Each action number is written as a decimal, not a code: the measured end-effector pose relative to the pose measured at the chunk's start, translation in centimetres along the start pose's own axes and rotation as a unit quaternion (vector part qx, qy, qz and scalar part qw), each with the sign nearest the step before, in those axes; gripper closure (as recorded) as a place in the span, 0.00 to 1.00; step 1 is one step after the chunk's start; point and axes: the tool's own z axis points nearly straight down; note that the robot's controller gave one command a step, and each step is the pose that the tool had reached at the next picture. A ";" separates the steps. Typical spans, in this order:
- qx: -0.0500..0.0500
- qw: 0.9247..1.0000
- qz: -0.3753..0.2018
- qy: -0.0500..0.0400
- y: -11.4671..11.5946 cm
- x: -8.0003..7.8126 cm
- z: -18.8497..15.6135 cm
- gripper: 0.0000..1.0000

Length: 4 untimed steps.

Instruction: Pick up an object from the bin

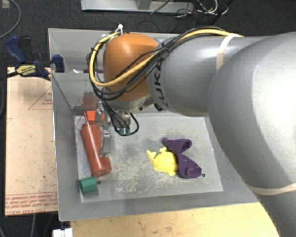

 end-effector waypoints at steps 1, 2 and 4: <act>-0.001 1.000 0.002 -0.003 -0.1 -0.2 -0.5 0.00; -0.001 0.995 -0.103 -0.005 0.9 -0.4 1.4 0.00; -0.001 0.953 -0.304 -0.006 2.5 2.8 0.3 0.00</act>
Offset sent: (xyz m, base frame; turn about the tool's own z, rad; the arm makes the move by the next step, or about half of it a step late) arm 0.0037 0.0326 -0.0699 -0.7257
